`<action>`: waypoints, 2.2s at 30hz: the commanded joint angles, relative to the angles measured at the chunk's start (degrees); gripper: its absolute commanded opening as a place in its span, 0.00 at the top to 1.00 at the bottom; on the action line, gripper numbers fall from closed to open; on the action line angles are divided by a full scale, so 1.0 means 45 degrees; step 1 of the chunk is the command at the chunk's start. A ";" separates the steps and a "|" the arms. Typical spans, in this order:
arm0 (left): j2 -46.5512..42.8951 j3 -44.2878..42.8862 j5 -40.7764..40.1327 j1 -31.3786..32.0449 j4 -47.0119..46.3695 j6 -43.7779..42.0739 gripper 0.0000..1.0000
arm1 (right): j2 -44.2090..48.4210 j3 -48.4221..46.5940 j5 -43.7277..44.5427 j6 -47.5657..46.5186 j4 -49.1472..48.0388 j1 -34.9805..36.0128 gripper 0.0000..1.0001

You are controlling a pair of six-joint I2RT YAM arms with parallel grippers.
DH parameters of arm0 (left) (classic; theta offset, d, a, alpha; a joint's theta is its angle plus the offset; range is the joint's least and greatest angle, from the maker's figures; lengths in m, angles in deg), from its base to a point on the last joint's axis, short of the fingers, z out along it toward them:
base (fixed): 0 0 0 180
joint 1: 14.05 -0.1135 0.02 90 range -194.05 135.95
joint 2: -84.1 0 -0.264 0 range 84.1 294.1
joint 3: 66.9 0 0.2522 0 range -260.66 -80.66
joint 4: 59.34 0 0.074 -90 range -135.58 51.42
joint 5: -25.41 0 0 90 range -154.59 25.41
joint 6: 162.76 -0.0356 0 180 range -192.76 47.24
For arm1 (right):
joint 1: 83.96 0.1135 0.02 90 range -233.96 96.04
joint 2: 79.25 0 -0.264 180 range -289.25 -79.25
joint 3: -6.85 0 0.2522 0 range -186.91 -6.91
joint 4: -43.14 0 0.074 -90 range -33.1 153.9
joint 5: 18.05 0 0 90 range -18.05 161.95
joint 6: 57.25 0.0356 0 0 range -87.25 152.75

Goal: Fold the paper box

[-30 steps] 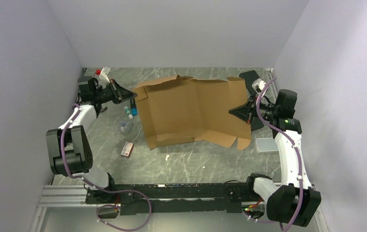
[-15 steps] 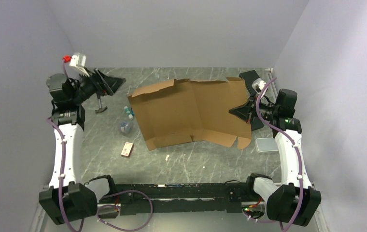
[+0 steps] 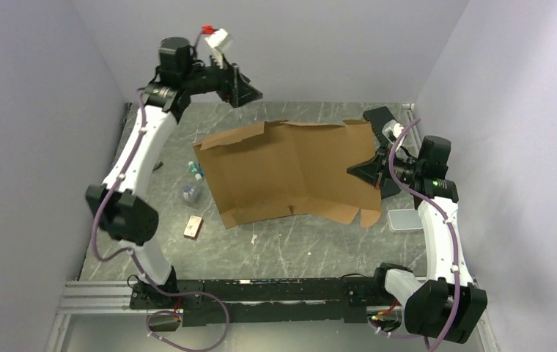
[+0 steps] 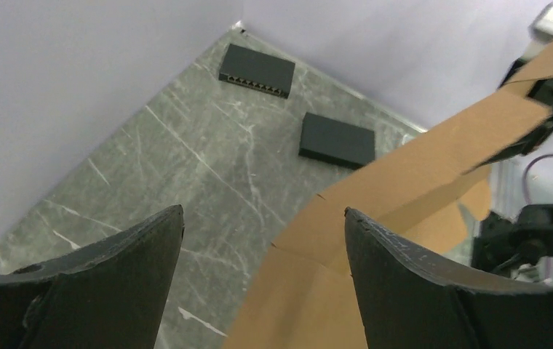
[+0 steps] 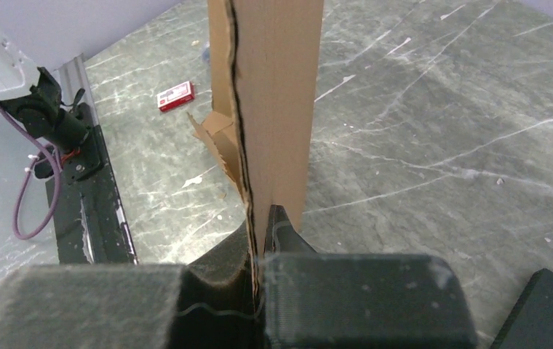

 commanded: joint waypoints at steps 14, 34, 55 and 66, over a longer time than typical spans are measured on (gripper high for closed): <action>0.3202 -0.2967 0.2328 0.1146 0.4251 -0.5640 0.36 | 0.0294 -0.0684 -0.0910 -0.0456 0.0028 -0.0031 1.00; 0.3800 -0.2890 0.1711 0.2240 0.6052 -0.8353 0.41 | 0.0338 -0.0721 -0.1185 -0.0592 0.0172 -0.0031 1.00; 0.4390 -0.3048 0.2498 0.2298 0.5989 -0.9008 0.76 | 0.0350 -0.0699 -0.1537 -0.0659 0.0214 -0.0031 1.00; 0.4627 -0.3275 0.2611 0.2298 0.5884 -0.9208 0.58 | 0.0391 -0.0684 -0.1742 -0.0754 0.0269 -0.0031 1.00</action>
